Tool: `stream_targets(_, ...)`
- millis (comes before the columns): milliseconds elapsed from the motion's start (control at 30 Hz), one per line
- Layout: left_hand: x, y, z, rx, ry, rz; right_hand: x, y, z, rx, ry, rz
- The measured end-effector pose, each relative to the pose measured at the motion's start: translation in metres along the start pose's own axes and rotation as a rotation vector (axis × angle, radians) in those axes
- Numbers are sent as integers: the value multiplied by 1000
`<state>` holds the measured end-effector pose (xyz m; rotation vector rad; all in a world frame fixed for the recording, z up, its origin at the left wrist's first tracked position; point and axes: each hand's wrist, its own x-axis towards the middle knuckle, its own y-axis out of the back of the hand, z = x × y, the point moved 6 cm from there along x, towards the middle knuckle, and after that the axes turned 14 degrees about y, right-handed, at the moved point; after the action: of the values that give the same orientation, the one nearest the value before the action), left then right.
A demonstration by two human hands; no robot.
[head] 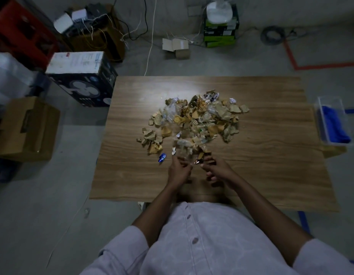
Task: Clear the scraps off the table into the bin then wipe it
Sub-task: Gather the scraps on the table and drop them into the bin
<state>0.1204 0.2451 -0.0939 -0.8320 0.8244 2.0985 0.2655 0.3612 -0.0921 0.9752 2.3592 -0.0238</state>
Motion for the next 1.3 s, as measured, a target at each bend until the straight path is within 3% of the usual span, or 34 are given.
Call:
stream_targets(367,-13,-3,37,66,-172,236,6,22,16,64,-25,72)
stream_targets(567,-3,-11,56,177,-209,168,25,60,-35,-340,279,417)
stream_targets(733,14,-23,68,250,-191,125,47,66,-77,-512,253,467)
stream_targets(1100,21,-10,64,144,-148,127,125,75,-116,-487,129,172)
stream_targets(1200,24,-6,54,137,-96,141,129,56,-112,-679,130,34)
stream_targets(1300,23,3,47,79,-97,163,121,35,-95,-903,138,25)
